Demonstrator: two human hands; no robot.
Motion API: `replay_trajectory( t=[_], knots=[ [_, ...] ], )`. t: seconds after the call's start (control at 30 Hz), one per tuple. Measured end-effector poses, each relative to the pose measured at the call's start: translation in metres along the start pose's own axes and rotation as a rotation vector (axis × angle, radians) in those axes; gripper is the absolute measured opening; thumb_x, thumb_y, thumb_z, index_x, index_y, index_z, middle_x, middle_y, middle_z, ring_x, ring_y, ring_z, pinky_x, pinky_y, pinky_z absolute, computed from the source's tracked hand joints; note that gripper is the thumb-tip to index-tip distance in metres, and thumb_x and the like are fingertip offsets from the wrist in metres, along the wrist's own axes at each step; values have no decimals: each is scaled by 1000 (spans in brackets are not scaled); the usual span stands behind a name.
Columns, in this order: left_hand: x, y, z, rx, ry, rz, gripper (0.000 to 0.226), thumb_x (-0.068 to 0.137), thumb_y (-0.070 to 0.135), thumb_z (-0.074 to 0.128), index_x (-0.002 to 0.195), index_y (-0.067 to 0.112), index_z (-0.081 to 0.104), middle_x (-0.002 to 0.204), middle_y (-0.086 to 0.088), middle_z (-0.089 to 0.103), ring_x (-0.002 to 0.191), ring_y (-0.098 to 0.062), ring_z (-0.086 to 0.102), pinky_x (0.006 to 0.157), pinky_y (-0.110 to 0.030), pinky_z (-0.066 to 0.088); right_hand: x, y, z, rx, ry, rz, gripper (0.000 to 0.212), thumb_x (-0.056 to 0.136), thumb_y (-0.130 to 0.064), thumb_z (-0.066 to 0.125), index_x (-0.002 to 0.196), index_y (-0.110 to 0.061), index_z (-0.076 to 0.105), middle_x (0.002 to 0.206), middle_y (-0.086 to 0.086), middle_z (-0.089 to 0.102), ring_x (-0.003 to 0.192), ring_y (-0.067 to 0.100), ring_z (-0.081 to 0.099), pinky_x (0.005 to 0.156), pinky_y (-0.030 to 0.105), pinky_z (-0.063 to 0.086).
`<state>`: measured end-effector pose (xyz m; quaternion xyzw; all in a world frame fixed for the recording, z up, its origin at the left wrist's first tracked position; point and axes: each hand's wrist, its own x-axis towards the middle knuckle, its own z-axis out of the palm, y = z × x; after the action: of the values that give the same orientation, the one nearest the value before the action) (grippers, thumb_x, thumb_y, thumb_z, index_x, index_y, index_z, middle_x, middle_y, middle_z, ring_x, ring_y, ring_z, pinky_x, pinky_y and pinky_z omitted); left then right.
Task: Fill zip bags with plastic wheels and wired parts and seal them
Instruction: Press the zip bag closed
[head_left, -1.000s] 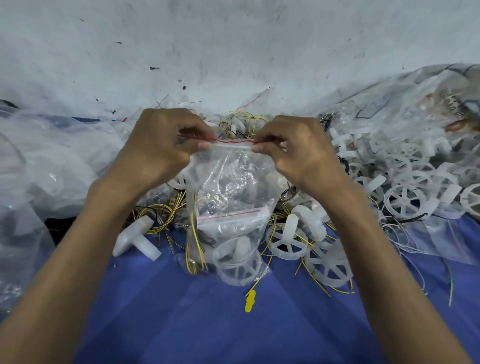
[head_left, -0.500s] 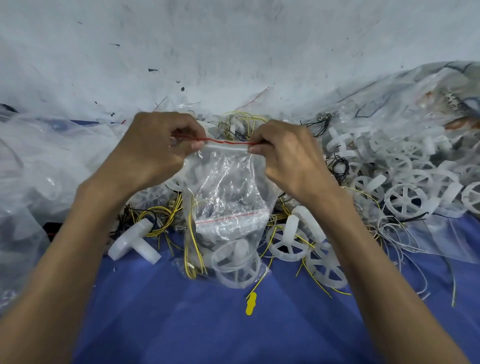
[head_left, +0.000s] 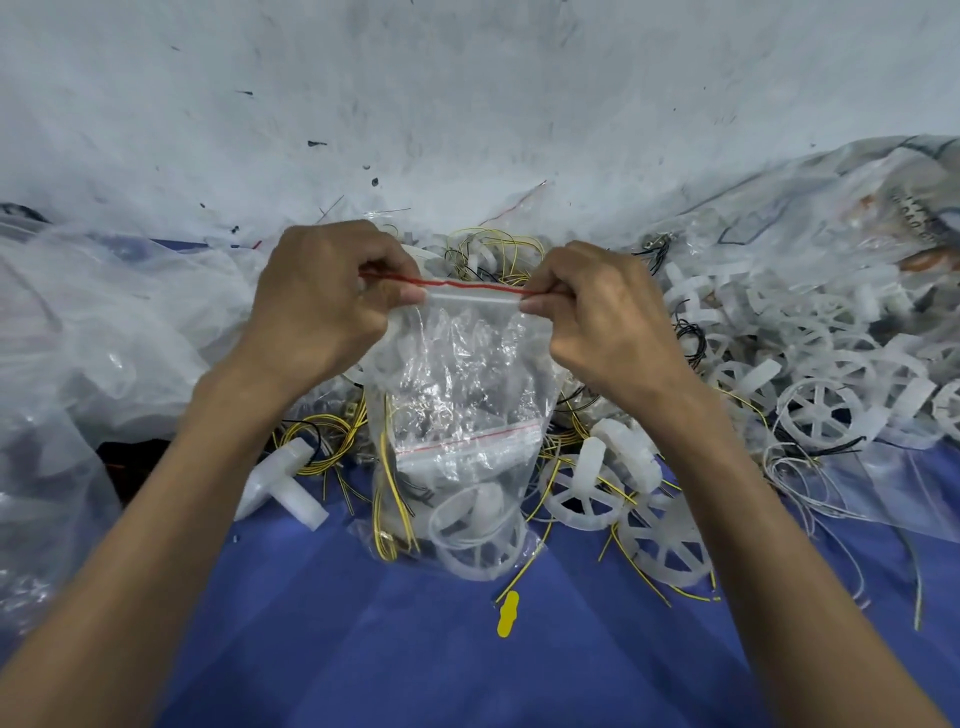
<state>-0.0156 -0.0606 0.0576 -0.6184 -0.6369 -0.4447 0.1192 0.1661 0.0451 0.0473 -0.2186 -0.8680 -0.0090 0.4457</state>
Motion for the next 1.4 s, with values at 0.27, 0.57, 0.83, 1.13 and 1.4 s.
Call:
replay_trajectory(
  t=[0.27, 0.57, 0.83, 1.13, 1.4],
  knots=[
    [1, -6, -11, -5, -129, -75, 24, 78, -3, 70, 83, 20, 71, 74, 14, 62, 67, 13, 54, 61, 0, 38, 1, 22, -19, 56, -119, 43, 9, 78, -1, 64, 79, -7, 71, 74, 1, 64, 68, 15, 58, 66, 37, 49],
    [0, -2, 2, -13, -214, 36, 27, 85, -1, 63, 80, 25, 58, 81, 1, 58, 76, -15, 54, 72, -29, 43, -1, 5, -2, -65, -223, -17, 25, 85, -37, 61, 100, -17, 64, 96, 0, 64, 89, 16, 56, 79, 31, 43],
    [-4, 6, 7, -6, -241, 318, 22, 89, 28, 49, 84, 8, 57, 75, 4, 54, 67, -11, 47, 61, -23, 37, -10, -32, 10, -27, -109, -135, 21, 92, -20, 54, 72, -15, 50, 66, -3, 51, 59, 26, 52, 53, 29, 34],
    [1, 1, -6, -24, -214, 366, 15, 84, 22, 56, 71, 15, 56, 61, 16, 51, 59, 1, 51, 54, -24, 38, -8, -23, -2, -86, -155, -197, 32, 92, -28, 48, 70, -9, 63, 51, 6, 57, 45, 26, 49, 47, 29, 32],
    [1, 0, -11, -111, -231, 246, 16, 80, 27, 57, 69, 35, 48, 66, 17, 59, 64, 1, 61, 61, -30, 49, -15, 12, -19, -166, -48, -267, 37, 92, -31, 47, 68, -11, 66, 51, 2, 62, 42, 24, 56, 43, 28, 44]
  ],
)
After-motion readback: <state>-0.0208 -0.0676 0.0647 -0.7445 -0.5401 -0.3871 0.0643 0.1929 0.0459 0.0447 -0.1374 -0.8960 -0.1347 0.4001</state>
